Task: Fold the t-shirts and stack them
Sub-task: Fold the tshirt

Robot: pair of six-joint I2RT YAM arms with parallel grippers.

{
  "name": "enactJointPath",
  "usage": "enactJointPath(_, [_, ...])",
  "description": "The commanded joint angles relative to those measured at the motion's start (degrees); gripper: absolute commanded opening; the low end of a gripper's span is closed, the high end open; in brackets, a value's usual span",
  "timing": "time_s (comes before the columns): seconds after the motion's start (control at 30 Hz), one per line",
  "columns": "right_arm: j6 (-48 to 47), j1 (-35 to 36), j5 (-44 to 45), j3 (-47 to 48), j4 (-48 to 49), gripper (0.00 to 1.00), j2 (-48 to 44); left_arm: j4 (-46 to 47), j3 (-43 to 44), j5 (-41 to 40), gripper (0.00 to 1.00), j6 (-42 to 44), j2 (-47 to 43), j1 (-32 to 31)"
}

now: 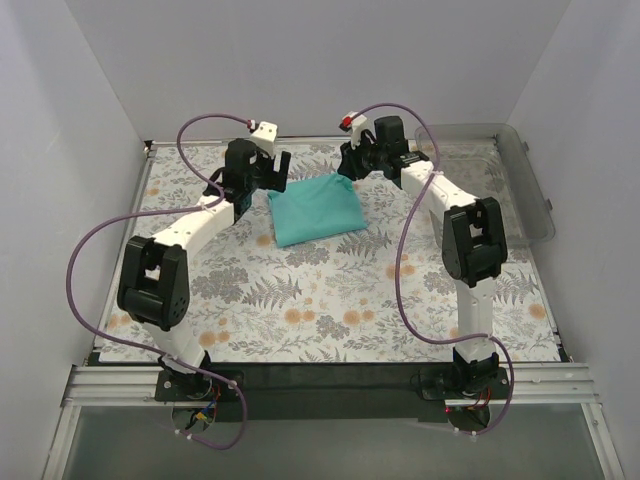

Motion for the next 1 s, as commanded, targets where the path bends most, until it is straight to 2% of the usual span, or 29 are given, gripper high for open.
enactJointPath(0.0, [-3.75, -0.60, -17.39, -0.62, 1.26, 0.29, -2.11, -10.74, 0.75, 14.14, 0.78, -6.71, -4.22, 0.81])
enactJointPath(0.03, [-3.48, -0.68, -20.02, 0.60, -0.58, 0.20, -1.50, -11.28, 0.75, 19.49, 0.77, -8.64, -4.14, 1.07])
enactJointPath(0.1, [-2.61, -0.86, -22.06, 1.66, -2.78, 0.13, 0.26, -12.68, 0.92, 24.09, 0.75, -11.10, -3.44, 1.77])
enactJointPath(0.23, [-1.72, -1.30, -29.35, -1.48, -6.57, 0.11, -0.08, -12.34, 0.05, 36.99, 0.73, -17.26, -1.59, 3.71])
enactJointPath(0.3, [-1.81, -1.39, -29.54, -5.35, -6.75, 0.11, -1.75, -10.33, -0.57, 40.01, 0.72, -19.81, -0.63, 4.68])
enactJointPath(0.5, [1.26, -1.82, -28.93, -8.44, -6.75, 0.11, -1.50, -2.17, -1.45, 46.16, 0.71, -27.26, 4.03, 5.56])
enactJointPath(0.67, [4.25, -2.26, -26.55, -7.56, -7.28, 0.11, 1.58, -0.13, 2.24, 50.30, 0.68, -32.73, 12.63, 5.64])
enactJointPath(0.97, [4.25, -2.53, -20.84, -6.15, -10.00, 0.08, 5.18, 6.64, 4.79, 47.32, 0.67, -41.34, 19.85, 8.80])
